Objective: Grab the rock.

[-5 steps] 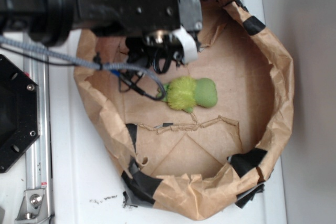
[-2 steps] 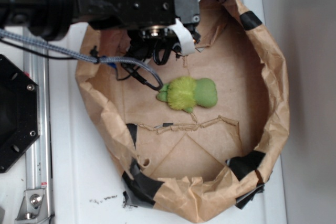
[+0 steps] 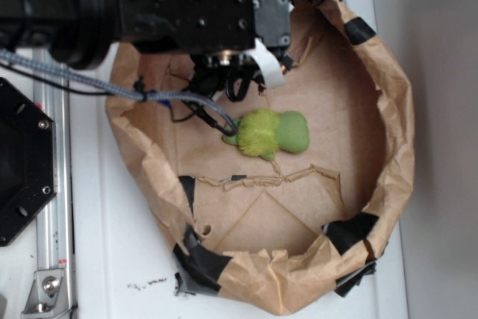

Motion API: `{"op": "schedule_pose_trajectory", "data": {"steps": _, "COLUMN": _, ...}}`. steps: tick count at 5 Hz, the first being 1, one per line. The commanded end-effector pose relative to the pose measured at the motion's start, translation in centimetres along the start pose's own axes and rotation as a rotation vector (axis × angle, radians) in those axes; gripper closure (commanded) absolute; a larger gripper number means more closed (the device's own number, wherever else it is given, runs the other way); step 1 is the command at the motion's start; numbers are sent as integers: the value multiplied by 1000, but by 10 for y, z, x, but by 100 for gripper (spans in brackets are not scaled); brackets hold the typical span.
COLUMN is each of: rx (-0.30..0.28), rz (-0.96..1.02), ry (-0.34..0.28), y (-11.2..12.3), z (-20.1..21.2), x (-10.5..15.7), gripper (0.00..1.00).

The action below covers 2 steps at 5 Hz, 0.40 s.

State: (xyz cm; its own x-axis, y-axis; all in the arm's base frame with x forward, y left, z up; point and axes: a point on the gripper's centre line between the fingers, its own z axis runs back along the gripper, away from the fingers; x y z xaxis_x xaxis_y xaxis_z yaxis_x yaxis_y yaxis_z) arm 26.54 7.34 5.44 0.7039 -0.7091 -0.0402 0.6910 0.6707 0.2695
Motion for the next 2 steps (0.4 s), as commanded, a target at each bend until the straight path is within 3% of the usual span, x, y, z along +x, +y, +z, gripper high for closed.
{"op": "schedule_pose_trajectory", "data": {"steps": 1, "rx": 36, "rz": -41, "ry": -15, "y": 4, "z": -23, "x": 4, "gripper": 0}}
{"op": "schedule_pose_trajectory", "data": {"steps": 2, "rx": -2, "rz": 1, "ry": 13, "y": 4, "z": -43, "x": -1, "gripper": 100}}
